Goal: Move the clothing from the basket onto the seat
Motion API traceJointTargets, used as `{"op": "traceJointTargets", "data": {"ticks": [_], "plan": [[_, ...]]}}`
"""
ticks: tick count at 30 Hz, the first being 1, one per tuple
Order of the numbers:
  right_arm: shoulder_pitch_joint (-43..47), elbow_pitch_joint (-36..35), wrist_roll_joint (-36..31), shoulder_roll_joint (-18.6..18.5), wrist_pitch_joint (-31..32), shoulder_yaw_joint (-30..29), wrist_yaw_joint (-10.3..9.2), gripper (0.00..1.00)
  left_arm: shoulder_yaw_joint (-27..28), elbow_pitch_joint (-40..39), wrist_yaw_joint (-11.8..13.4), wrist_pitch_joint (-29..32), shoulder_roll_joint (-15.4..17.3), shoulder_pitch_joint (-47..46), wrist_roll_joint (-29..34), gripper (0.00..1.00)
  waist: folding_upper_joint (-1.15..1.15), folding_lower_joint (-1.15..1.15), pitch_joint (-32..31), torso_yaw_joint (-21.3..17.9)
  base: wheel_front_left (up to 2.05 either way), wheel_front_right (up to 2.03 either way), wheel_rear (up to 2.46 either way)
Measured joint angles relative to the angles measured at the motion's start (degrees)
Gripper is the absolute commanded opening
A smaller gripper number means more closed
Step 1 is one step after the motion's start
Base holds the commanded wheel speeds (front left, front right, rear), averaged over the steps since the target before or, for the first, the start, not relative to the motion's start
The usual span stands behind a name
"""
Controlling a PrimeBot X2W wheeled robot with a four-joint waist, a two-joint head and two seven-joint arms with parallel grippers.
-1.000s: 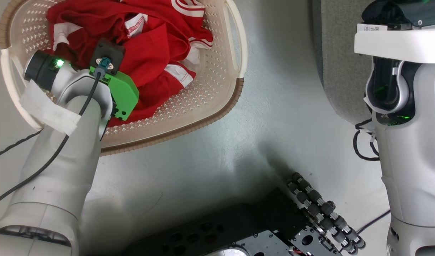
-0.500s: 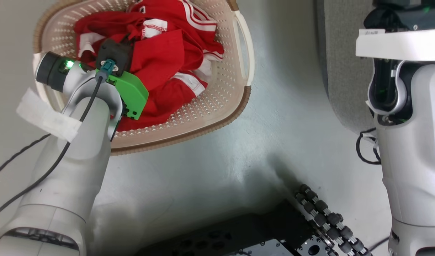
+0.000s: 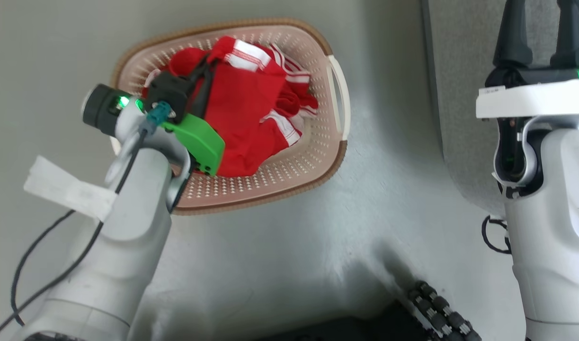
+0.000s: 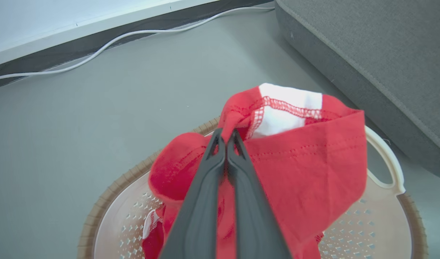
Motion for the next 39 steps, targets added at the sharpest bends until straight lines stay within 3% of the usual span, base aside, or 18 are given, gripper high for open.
{"op": "traceJointTargets", "data": {"ticks": [21, 39], "plan": [[9.7, 5.4, -1.5, -0.1, 0.0, -3.8, 3.02, 1.00, -2.0, -11.5, 0.0, 0.0, 0.0, 8.7, -3.9, 0.00, 0.00, 0.00, -16.9, 5.4, 0.00, 0.00, 0.00], [17.8, 10.6, -2.4, 0.2, 0.0, 0.5, 6.06, 1.00, -1.1, -12.2, 0.0, 0.0, 0.0, 13.3, -5.1, 0.00, 0.00, 0.00, -31.8, 8.6, 0.00, 0.00, 0.00]]}}
